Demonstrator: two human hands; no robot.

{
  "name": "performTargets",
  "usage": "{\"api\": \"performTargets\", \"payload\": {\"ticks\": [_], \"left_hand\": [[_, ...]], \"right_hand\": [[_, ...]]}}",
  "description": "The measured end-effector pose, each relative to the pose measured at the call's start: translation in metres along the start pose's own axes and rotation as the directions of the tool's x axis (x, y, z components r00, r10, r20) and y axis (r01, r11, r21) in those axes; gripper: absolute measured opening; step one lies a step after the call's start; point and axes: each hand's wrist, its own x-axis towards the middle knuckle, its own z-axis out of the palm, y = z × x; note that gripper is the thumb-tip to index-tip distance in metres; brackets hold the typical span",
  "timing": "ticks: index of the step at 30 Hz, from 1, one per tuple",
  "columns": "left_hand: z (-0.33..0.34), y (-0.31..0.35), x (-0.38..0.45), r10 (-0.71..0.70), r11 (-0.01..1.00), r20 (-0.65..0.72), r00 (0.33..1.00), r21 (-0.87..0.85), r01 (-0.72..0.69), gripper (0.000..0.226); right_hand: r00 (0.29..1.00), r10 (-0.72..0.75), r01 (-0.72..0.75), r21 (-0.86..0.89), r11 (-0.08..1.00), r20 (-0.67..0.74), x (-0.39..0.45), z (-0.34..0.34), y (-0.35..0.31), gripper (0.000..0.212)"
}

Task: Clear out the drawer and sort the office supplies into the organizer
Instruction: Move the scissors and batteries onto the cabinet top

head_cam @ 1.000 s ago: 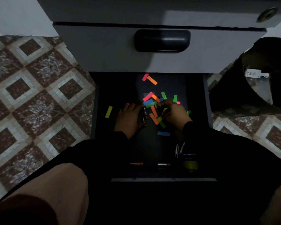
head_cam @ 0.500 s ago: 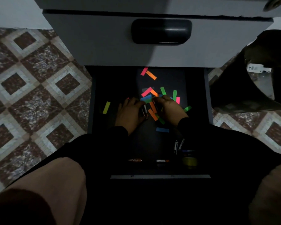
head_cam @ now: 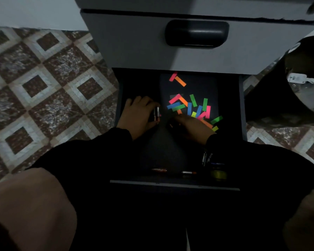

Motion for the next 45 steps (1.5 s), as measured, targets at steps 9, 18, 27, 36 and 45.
{"api": "performTargets", "payload": {"ticks": [9, 18, 27, 36, 45], "left_hand": [[-0.027, -0.032, -0.039, 0.114, 0.983, 0.002, 0.993, 0.142, -0.113, 0.051], [-0.019, -0.046, -0.045, 0.152, 0.961, 0.054, 0.987, 0.225, -0.16, 0.049], [-0.007, -0.041, -0.04, 0.083, 0.977, 0.083, 0.993, 0.192, -0.098, 0.05], [-0.002, -0.04, -0.037, 0.077, 0.977, 0.09, 0.993, 0.191, -0.093, 0.048], [0.001, -0.043, -0.038, 0.1, 0.979, 0.038, 0.994, 0.175, -0.106, 0.047]], "right_hand": [[0.902, -0.165, 0.302, -0.311, 0.901, 0.398, -0.014, 0.039, -0.027, 0.044], [0.873, -0.232, 0.366, -0.26, 0.894, 0.428, -0.007, 0.048, -0.038, 0.046], [0.852, -0.237, 0.411, -0.315, 0.855, 0.468, -0.002, 0.049, -0.034, 0.05], [0.776, -0.346, 0.534, -0.259, 0.804, 0.527, -0.006, 0.053, -0.046, 0.046], [0.751, -0.352, 0.585, -0.317, 0.746, 0.558, -0.011, 0.054, -0.048, 0.044]]}}
